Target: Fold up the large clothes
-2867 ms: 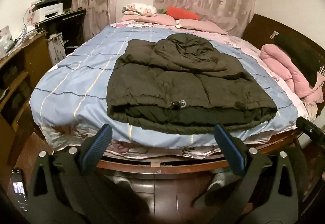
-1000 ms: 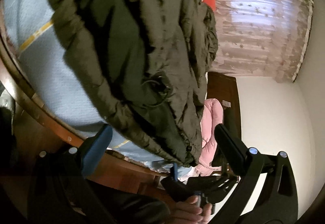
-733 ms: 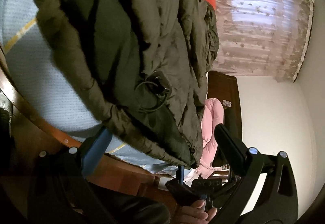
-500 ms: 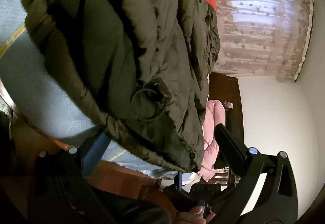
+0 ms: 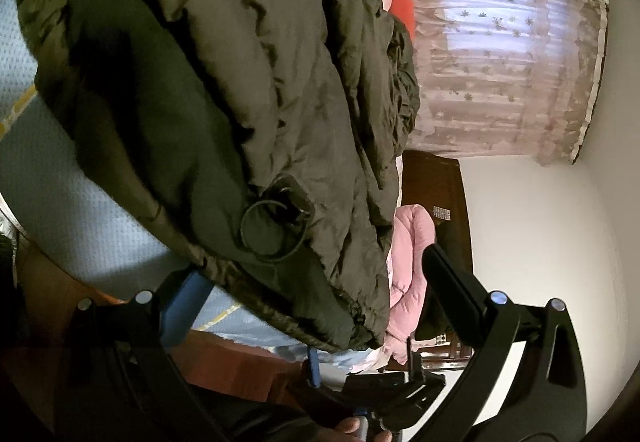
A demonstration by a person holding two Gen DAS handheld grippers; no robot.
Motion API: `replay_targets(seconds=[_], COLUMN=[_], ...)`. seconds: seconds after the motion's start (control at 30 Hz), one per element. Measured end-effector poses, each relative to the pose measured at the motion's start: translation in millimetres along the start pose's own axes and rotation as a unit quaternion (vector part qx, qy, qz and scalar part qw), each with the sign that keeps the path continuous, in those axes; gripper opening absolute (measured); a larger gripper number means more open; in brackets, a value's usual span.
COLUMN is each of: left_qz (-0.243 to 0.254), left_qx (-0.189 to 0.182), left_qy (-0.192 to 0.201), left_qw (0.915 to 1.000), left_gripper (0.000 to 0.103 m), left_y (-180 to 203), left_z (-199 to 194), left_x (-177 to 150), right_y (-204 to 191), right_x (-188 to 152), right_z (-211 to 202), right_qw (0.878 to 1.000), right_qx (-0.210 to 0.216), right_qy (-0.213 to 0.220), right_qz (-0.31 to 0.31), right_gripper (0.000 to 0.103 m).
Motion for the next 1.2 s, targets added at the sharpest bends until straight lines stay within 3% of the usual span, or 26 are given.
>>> replay_targets(seconds=[0.3,0.47,0.73,0.83,0.87,0.97,1.03,1.13,1.2], left_qz=[-0.011,-0.016,-0.011,-0.012,-0.013,-0.017,-0.024,-0.035,-0.028], left_qx=[0.006,0.009,0.013,0.013,0.016,0.032,0.05,0.033,0.033], left_qy=[0.035,0.055,0.077,0.083,0.084,0.086,0.082,0.069,0.067], left_qw=[0.9993,0.9983,0.9969,0.9964,0.9963,0.9956,0.9951,0.9964,0.9969], left_gripper=[0.101,0.101,0.1,0.097,0.095,0.071,0.037,0.018,0.014], left_y=[-12.1,-19.9,-22.8,-23.8,-24.7,-29.1,-34.6,-44.4,-40.9], left_z=[-18.0,-30.5,-42.1,-43.2,-43.7,-44.1,-44.8,-45.6,-48.3], left_x=[14.1,26.9,38.6,40.0,40.9,41.8,43.1,47.6,48.7], right_y=[-7.7,-0.7,-3.1,2.5,7.0,16.1,18.2,8.4,-1.2], right_x=[24.0,34.7,44.1,48.9,50.6,51.3,48.0,43.8,42.5], right_z=[3.5,-6.6,-10.5,-12.1,-12.1,-13.2,-14.5,-14.1,-13.9], right_qw=[1.0,0.999,0.998,0.998,0.998,0.997,0.996,0.994,0.992], right_qx=[0.004,-0.003,0.004,-0.001,-0.003,-0.015,-0.03,-0.059,-0.077], right_qy=[0.026,0.044,0.052,0.06,0.064,0.073,0.082,0.092,0.096], right_qz=[-0.008,-0.007,-0.024,-0.016,-0.008,0.003,0.002,-0.016,-0.028], right_gripper=[0.101,0.091,0.065,0.045,0.032,0.017,0.014,0.009,0.008])
Point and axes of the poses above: each gripper's, at about its wrist camera, not at the fingertips, and z roughly the way its jaws point, y to its right, x to its top, the point moved 1 cm from there along z, roughly the way its jaws point, and after that the axes turned 14 degrees about -y, right-handed, at the moved point
